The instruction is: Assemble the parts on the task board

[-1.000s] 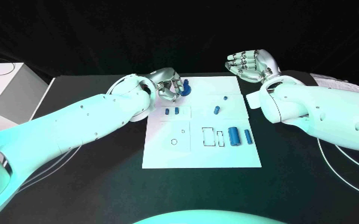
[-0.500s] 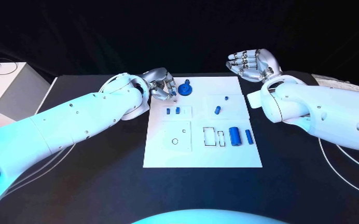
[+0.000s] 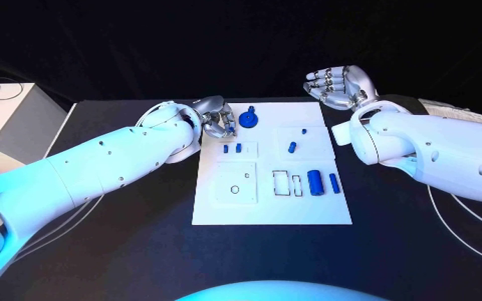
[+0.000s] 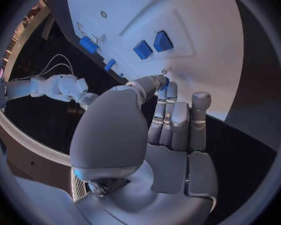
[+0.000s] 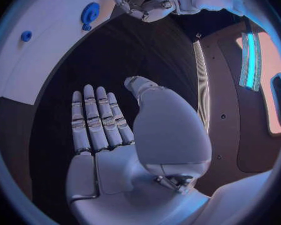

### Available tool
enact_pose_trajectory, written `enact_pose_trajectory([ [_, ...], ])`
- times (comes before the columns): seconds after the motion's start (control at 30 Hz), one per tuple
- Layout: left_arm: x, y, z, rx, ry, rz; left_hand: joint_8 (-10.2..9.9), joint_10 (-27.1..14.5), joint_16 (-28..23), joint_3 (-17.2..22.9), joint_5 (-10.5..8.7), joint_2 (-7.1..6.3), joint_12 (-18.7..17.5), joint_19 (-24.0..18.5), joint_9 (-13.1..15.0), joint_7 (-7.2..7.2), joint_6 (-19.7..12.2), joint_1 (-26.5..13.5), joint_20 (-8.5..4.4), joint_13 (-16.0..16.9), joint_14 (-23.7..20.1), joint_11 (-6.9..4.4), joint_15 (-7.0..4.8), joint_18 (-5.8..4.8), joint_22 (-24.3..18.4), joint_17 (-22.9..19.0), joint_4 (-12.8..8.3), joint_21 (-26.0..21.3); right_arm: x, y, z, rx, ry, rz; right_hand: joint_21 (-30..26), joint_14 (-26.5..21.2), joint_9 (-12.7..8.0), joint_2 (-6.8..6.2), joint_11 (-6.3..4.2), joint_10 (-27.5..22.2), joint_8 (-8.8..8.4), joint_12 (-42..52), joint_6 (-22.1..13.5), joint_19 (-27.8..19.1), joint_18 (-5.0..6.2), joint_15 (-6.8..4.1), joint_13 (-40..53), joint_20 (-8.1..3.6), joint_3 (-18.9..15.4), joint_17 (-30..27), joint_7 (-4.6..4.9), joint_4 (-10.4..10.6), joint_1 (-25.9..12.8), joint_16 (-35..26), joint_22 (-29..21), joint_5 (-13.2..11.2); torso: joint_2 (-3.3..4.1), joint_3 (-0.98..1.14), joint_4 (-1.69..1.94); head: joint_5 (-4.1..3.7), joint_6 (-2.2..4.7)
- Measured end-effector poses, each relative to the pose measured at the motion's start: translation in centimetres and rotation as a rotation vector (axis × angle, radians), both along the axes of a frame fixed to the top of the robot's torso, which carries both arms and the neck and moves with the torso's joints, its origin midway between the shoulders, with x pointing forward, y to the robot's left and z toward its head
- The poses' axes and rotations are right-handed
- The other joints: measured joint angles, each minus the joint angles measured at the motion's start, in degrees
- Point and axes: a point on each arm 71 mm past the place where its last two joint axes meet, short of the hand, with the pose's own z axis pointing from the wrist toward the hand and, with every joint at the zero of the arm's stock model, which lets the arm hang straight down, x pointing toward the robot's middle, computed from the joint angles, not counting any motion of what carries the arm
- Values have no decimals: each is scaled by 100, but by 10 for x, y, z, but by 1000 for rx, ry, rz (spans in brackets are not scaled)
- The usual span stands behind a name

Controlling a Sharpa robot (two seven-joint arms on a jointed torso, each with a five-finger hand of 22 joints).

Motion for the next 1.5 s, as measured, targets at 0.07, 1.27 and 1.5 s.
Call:
enact_pose_trajectory([
  [0.07, 0, -1, -1, 2, 2, -1, 0, 0, 0, 0, 0, 0, 0, 0, 0, 0, 0, 0, 0, 0, 0, 0, 0, 0, 0, 0, 0, 0, 0, 0, 0, 0, 0, 0, 0, 0, 0, 0, 0, 0, 0, 0, 0, 0, 0, 0, 0, 0, 0, 0, 0, 0, 0, 0, 0, 0, 0, -1, 0, -3, -4],
  [1.27, 0, -9, -11, 32, 23, -10, -42, 19, 0, -1, 0, -1, -67, -22, -4, 3, 0, 0, 21, -16, 0, -19, 0, 0, -24, -20, 0, 0, 0, 1, 0, 1, -1, 2, 0, 36, -9, 0, 0, 0, 0, 0, 22, 0, 0, -6, 0, 0, 41, -14, 20, -8, 0, -23, -20, 0, -3, 3, -1, -20, -34],
  [1.5, 0, -10, -11, 35, 20, -11, -56, 39, 0, -1, 0, -1, -89, -22, -2, 12, 9, 0, 21, -15, 0, 1, 0, 0, -18, -20, 0, 0, 0, 1, 0, 1, -1, 3, 0, 35, -9, 0, 0, 0, 0, 0, 22, 0, 0, -6, 0, 0, 41, -14, 20, -8, 0, -23, -20, 0, -4, 3, -1, -22, -42],
])
